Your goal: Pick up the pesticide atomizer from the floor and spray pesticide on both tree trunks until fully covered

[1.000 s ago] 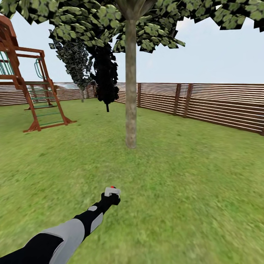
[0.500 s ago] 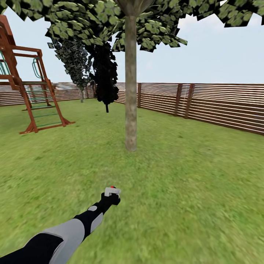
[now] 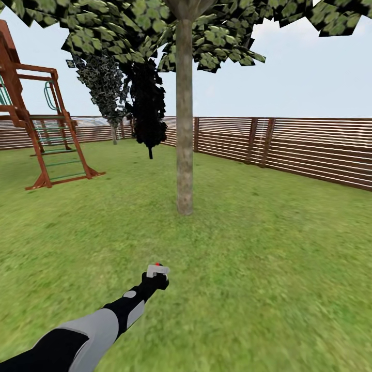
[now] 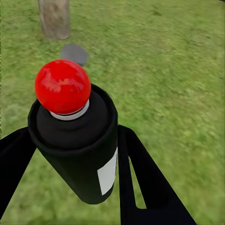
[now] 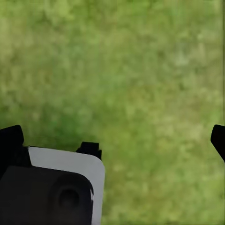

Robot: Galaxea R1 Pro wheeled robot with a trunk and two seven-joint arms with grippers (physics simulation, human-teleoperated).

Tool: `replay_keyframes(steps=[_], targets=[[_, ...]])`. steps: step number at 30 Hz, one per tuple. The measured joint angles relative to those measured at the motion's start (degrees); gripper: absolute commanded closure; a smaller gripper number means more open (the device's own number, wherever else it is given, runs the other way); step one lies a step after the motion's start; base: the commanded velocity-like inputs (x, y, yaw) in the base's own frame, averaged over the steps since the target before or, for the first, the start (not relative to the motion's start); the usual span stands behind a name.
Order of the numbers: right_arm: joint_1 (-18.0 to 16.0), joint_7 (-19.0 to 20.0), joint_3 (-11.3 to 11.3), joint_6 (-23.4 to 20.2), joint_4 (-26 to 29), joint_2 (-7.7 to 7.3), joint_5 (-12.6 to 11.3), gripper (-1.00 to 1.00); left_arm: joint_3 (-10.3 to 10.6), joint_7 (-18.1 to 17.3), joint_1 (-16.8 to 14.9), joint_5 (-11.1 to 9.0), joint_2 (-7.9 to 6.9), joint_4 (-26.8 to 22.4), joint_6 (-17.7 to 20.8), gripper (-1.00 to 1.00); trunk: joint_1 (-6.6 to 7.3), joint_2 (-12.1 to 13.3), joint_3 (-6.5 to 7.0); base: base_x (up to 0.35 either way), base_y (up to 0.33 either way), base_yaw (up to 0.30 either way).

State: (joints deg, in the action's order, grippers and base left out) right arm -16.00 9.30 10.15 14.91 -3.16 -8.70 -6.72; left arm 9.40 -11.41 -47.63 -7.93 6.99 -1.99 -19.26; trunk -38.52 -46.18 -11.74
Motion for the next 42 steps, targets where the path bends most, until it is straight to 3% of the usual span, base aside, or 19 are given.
replay_keyframes(steps=[3,8,11,14,16,18,19,20,22,25,29,31,34,37,39,40,42], targets=[[0.0,0.0,-0.1,0.1,2.0,-0.07,-0.1,-1.0,0.0,0.1,0.0,0.0,-0.15,-0.1,0.0,1.0,0.0,0.0,0.0,0.0,0.0,0.0],[-1.4,0.2,0.0,-1.9,21.1,-0.15,0.0,-1.0,0.0,0.0,0.0,0.0,-0.1,0.0,0.0,1.0,0.0,0.0,0.01,0.0,0.0,0.0],[-9.6,0.3,0.0,-9.7,26.2,-0.35,0.1,-1.0,0.2,-0.1,0.0,-0.1,-0.08,-0.5,0.0,1.0,0.0,0.0,0.01,0.0,0.0,0.0],[-18.2,1.3,0.1,-13.4,26.5,-0.85,0.2,-1.0,0.3,-0.7,0.0,-0.2,-0.08,-3.0,0.0,1.0,0.0,0.0,0.02,0.0,0.0,0.0],[-22.9,8.0,0.1,-14.0,26.6,-1.6,0.2,-1.0,0.3,-4.7,0.0,0.0,-0.27,-4.6,0.0,1.0,0.0,0.0,0.01,0.0,0.0,0.0],[-27.5,18.5,0.1,-14.2,26.8,-1.84,1.6,-1.0,0.1,-11.3,0.0,0.0,-1.68,-5.1,0.2,1.0,0.0,0.0,0.01,0.0,0.0,0.0],[-30.6,27.1,0.2,-14.4,26.9,-1.65,2.8,-1.0,0.1,-16.5,0.0,0.0,-3.06,-5.3,0.3,1.0,0.0,0.0,0.01,0.0,0.0,0.0],[-32.6,32.0,0.1,-14.5,27.0,-1.48,3.1,-1.0,0.2,-19.3,0.0,0.0,-3.61,-5.3,0.3,1.0,0.0,0.0,0.02,0.0,0.0,0.0],[-35.1,40.3,0.1,-16.4,27.7,-0.27,3.5,-1.0,0.2,-23.8,0.0,0.0,-4.15,-5.4,0.4,1.0,0.0,0.0,0.01,0.0,0.0,0.0],[-37.1,48.2,0.2,-21.3,31.7,2.76,3.6,-1.0,0.3,-26.8,0.0,0.1,-4.44,-5.4,0.4,1.0,0.0,0.0,0.01,0.0,0.0,0.0],[-37.5,54.9,0.2,-22.7,33.5,5.65,3.7,-1.0,0.6,-32.1,0.0,0.3,-4.52,-5.4,0.6,1.0,0.0,0.0,0.0,0.0,0.0,0.0],[-37.6,57.0,0.2,-22.8,33.7,6.05,3.7,-1.0,0.9,-33.0,0.0,0.3,-4.52,-5.4,1.1,1.0,0.0,0.0,0.0,0.0,0.0,0.0],[-37.6,60.9,0.2,-22.9,33.8,6.37,3.7,-1.0,3.0,-35.9,0.0,0.5,-4.54,-5.6,4.9,1.0,0.0,0.0,0.0,0.0,0.0,0.0],[-37.6,62.1,0.3,-22.9,33.8,6.64,3.7,-1.0,4.0,-38.6,0.0,0.5,-4.54,-6.1,6.3,1.0,0.0,0.0,0.0,0.0,0.0,0.0],[-37.6,62.3,0.3,-23.0,33.9,7.54,3.7,-1.0,6.3,-39.3,0.0,0.6,-4.53,-6.3,6.7,1.0,0.0,0.0,0.0,0.0,0.0,0.0],[-37.6,62.3,0.4,-23.8,34.3,8.76,3.8,-1.0,7.9,-39.4,0.0,0.5,-4.5,-6.3,6.8,1.0,0.0,0.0,0.0,0.0,0.0,0.0],[-37.6,62.2,0.4,-27.0,36.9,10.48,4.0,-1.0,9.0,-39.5,0.0,0.4,-4.36,-7.1,6.9,1.0,0.0,0.0,0.0,0.0,0.0,0.0]])
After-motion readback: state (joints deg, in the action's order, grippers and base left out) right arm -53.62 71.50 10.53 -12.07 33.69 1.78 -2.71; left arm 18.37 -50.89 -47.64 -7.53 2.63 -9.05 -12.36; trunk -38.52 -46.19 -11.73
